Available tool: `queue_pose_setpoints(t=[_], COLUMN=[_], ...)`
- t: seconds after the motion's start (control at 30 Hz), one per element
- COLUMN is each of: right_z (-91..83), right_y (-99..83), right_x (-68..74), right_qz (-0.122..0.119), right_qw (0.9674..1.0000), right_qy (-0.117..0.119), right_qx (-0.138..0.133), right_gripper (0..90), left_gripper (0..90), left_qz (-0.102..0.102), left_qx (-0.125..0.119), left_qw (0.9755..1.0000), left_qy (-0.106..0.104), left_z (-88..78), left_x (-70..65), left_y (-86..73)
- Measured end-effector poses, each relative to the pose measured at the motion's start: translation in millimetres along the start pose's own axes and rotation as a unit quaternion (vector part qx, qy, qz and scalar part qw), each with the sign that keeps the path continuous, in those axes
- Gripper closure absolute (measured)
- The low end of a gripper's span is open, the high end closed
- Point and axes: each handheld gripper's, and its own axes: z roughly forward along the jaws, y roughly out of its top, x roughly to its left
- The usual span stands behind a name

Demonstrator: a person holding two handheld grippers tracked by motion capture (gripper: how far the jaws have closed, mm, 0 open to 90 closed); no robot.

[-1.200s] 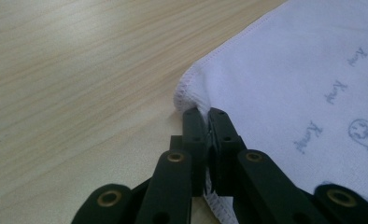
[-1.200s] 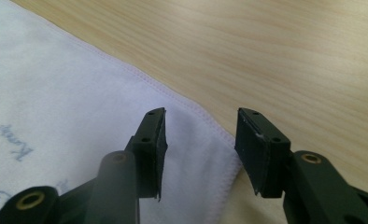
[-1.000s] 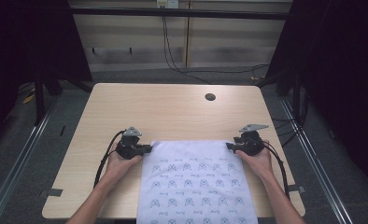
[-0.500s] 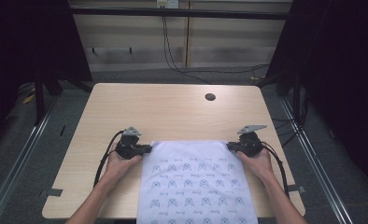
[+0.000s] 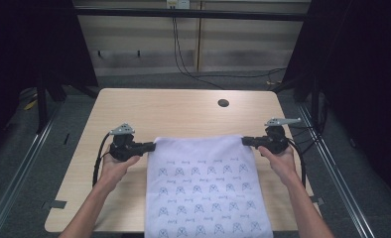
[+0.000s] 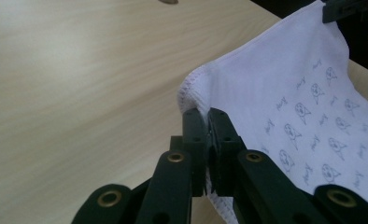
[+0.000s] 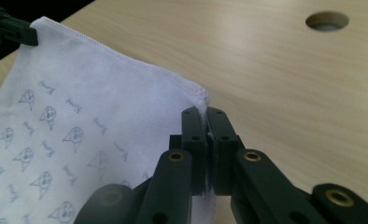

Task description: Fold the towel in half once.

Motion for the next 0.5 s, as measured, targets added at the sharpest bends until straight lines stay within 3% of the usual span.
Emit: queue_pose_setpoints(t=[0.1, 0.13, 0.17, 0.23, 0.3, 0.4, 0.5], right_z=[-10.0, -10.0, -14.6, -16.5, -21.8, -25.7, -31.0], right_y=[25.5, 25.5, 38.9, 45.9, 68.8, 85.1, 111.3], right_x=[-1.0, -1.0, -0.9, -0.6, 2.1, 3.6, 0.7], right_qz=[-0.003, -0.003, -0.008, -0.012, -0.025, -0.036, -0.033], right_qw=[0.9997, 0.9997, 0.9995, 0.9993, 0.9989, 0.9984, 0.9975], right_qy=[0.006, 0.006, 0.003, 0.003, -0.005, -0.013, -0.024], right_qx=[-0.022, -0.022, -0.031, -0.034, -0.039, -0.043, -0.057], right_gripper=[87.7, 87.7, 87.7, 87.7, 87.7, 87.7, 87.7], left_gripper=[87.0, 87.0, 86.9, 86.9, 87.0, 86.9, 87.0], left_qz=[0.004, 0.005, 0.009, 0.014, 0.022, 0.026, 0.030], left_qx=[-0.011, -0.013, -0.011, -0.016, -0.029, -0.035, -0.057], left_qw=[0.9999, 0.9999, 0.9999, 0.9997, 0.9991, 0.9984, 0.9965], left_qy=[0.004, 0.005, 0.008, 0.011, 0.023, 0.035, 0.054], left_z=[-7.3, -8.7, -10.1, -12.9, -18.0, -21.7, -30.8], left_x=[4.3, 5.6, 6.8, 8.5, 10.2, 11.3, 15.4], left_y=[15.3, 20.5, 26.0, 37.7, 56.6, 69.8, 97.9])
